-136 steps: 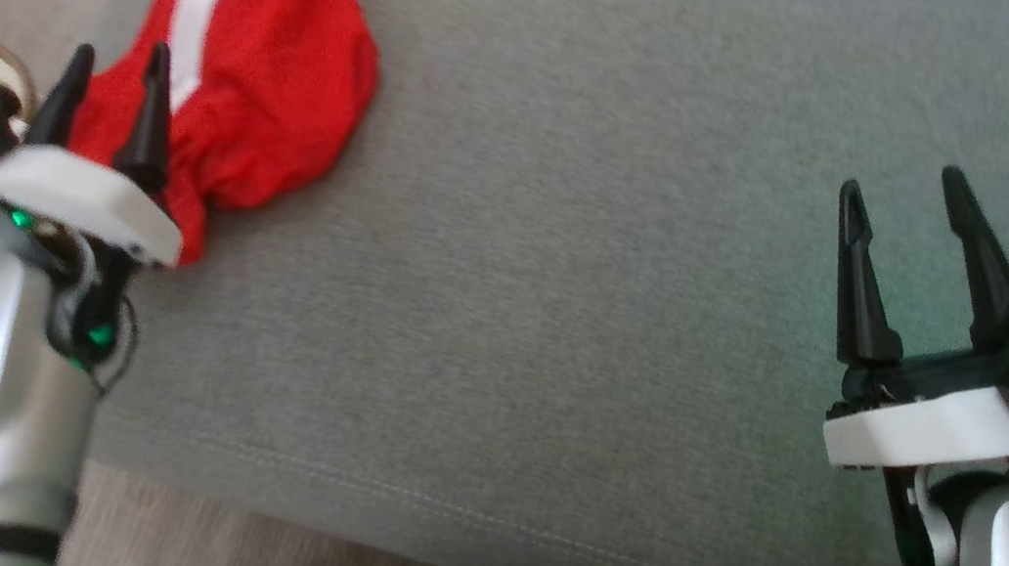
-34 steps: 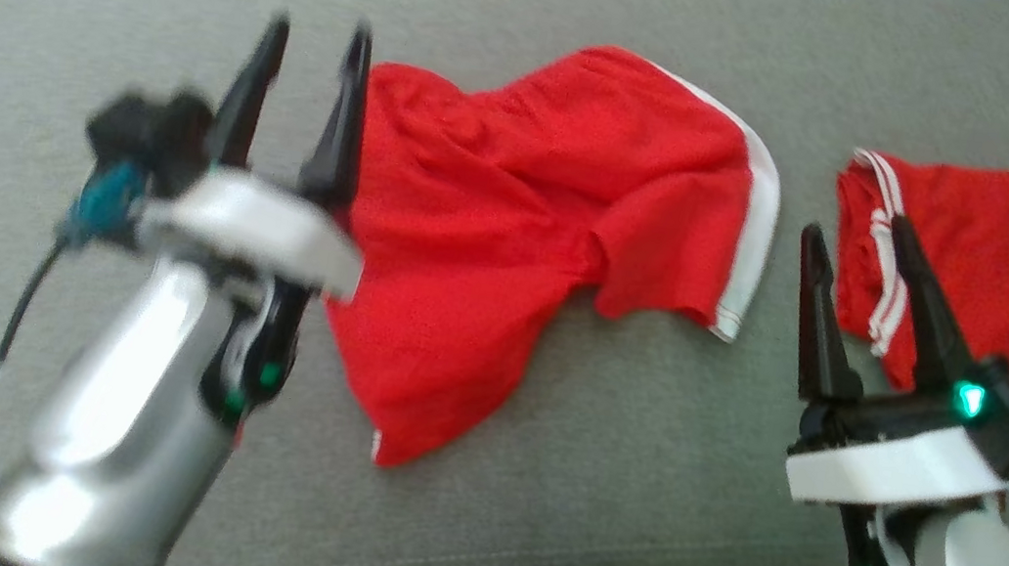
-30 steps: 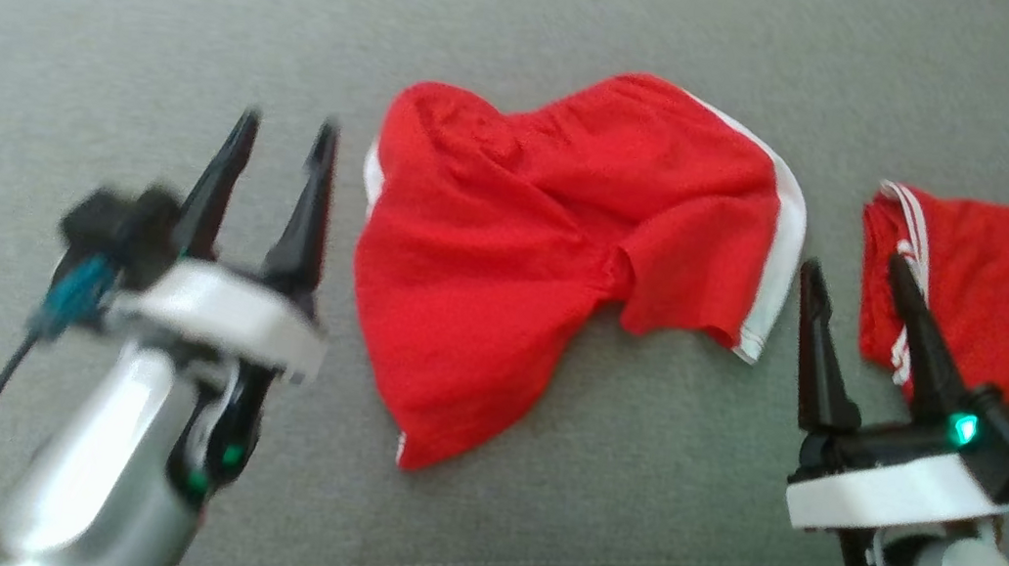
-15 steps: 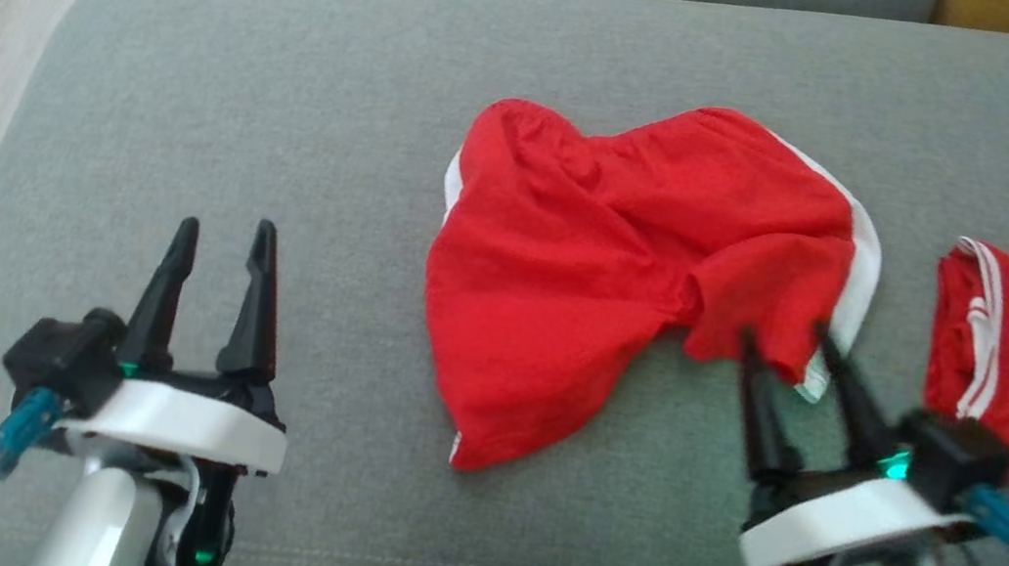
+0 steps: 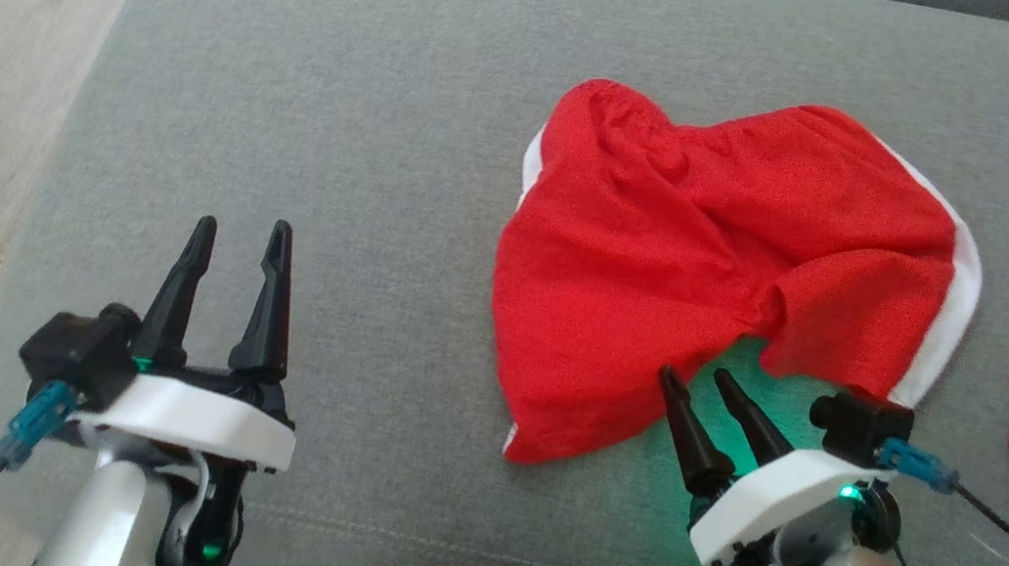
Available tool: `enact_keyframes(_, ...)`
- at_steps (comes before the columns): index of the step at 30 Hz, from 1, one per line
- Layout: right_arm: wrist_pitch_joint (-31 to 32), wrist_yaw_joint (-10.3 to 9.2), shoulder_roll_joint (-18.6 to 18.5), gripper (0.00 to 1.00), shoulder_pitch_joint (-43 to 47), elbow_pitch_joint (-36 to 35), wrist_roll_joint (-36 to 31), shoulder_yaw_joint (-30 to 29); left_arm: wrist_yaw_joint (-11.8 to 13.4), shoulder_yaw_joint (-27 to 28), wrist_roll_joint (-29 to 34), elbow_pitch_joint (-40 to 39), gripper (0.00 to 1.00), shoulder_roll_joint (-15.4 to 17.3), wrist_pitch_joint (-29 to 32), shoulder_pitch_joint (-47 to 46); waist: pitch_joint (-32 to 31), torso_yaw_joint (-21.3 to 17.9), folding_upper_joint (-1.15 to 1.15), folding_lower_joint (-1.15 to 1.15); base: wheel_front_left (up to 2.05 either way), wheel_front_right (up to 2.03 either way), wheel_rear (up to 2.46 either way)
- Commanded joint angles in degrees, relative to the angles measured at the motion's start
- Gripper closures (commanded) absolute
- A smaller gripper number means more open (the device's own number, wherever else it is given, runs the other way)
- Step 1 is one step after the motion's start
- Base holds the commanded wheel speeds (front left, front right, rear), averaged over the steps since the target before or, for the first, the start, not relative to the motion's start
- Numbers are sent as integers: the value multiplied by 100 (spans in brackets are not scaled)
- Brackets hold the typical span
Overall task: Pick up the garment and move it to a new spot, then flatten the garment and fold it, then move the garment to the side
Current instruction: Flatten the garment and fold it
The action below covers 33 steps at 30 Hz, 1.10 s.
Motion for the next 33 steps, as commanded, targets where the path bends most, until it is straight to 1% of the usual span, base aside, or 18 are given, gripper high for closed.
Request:
enact_keyframes(1, -69, -2, 13, 0, -218, -69, 96, 169, -32, 228, 47, -160, 0, 16, -29, -251, 50, 77, 0, 0, 0, 0, 0)
enact_keyframes(2, -73, -2, 13, 0, -281, 42, 145, 215, -35, 234, 49, -148, 0, 14, -29, -255, 54, 97, 0, 0, 0, 0, 0)
enact_keyframes(3, -69, -2, 13, 17, -340, 157, 132, 251, -32, 242, 45, -138, 0, 12, -29, -255, 52, 109, 0, 0, 0, 0, 0)
enact_keyframes(4, -87, -2, 13, 88, -393, 287, 24, 225, -23, 248, 26, -132, 0, 11, -29, -251, 46, 114, 0, 0, 0, 0, 0)
enact_keyframes(5, -117, -2, 13, 100, -448, 395, -160, 197, -12, 255, 7, -128, 0, 11, -29, -245, 36, 112, 0, 0, 0, 0, 0)
enact_keyframes(8, -164, -2, 13, 100, -556, 544, -551, 130, 30, 273, -26, -109, 0, 10, -29, -212, -25, 43, 0, 0, 0, 0, 0)
enact_keyframes(12, -50, -2, 13, 100, -594, 455, -1240, -94, 55, 238, -62, -108, 0, 9, -29, -193, -128, -138, 0, 0, 0, 0, 0)
enact_keyframes(16, 330, -2, 9, 100, -536, 22, -1928, -524, 92, 178, -105, -131, 0, 9, -29, -187, -216, -327, 0, 0, 0, 0, 0)
enact_keyframes(17, 330, -2, 9, 100, -536, 22, -1928, -524, 92, 178, -105, -131, 0, 9, -29, -187, -216, -327, 0, 0, 0, 0, 0)
enact_keyframes(20, 770, -2, -62, 100, -475, -447, -2251, -785, 121, 131, -132, -148, 0, 9, -29, -184, -254, -438, 0, 0, 0, 0, 0)
enact_keyframes(24, 1396, -2, -422, 100, -532, -877, -2452, -972, 125, 50, -158, -146, 0, 9, -29, -187, -259, -527, 0, 0, 0, 0, 0)
enact_keyframes(26, 1669, -2, -592, 100, -632, -958, -2408, -1005, 123, 2, -166, -135, 0, 9, -29, -198, -245, -546, 0, 0, 0, 0, 0)
enact_keyframes(29, 1911, -2, -1056, 100, -866, -952, -2596, -877, 115, -98, -175, -114, 0, 9, -29, -247, -186, -518, 0, 0, 0, 0, 0)
enact_keyframes(33, 1976, -2, -1608, 100, -1285, -639, -2781, -663, 94, -241, -196, -94, 0, 9, -29, -335, -61, -408, 0, 0, 0, 0, 0)
